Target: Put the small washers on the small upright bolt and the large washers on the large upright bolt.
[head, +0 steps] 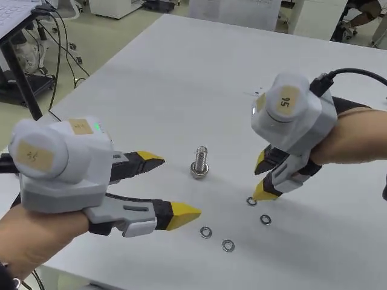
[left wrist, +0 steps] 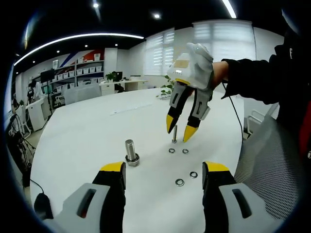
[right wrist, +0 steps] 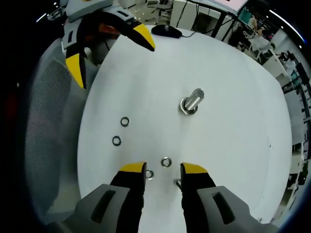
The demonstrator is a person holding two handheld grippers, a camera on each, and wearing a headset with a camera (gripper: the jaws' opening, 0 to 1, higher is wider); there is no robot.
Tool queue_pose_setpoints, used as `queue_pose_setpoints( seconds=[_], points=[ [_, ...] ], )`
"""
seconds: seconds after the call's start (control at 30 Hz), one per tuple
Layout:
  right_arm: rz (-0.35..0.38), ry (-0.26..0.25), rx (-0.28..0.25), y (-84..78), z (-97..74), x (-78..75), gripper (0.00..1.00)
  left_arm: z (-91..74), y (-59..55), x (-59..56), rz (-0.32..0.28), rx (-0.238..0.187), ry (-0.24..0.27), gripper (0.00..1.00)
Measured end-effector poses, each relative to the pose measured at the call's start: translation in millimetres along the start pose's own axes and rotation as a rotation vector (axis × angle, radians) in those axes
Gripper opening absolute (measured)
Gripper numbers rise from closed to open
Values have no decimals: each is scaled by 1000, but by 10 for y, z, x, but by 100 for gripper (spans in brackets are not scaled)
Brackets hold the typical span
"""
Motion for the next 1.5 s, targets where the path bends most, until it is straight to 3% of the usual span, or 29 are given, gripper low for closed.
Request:
queue_pose_setpoints(
  seconds=[0.4,0.63,1.07,1.5],
  points=[
    [22,25,52,-100,223,67,26,-7,5,-19,-1,-10,-2,63],
    [38,20,94,-164,373,18,23,-11,0,-36,-2,-13,-6,63],
    [57,26,116,-192,500,5,20,-16,-1,-35,-4,-15,-4,63],
    [84,42,109,-181,482,9,19,-22,-1,-48,-6,-13,-2,62]
  ],
)
Point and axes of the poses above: the centre of the closed fingertips' face, and the gripper's own axes: z roughly forward along the fingers, x roughly to its left, y roughly out of its top, the point moved 1 cm from there along -z, roughly backward along the fingers, and after that the axes turned 4 degrees about -y, right-handed, at the moved point
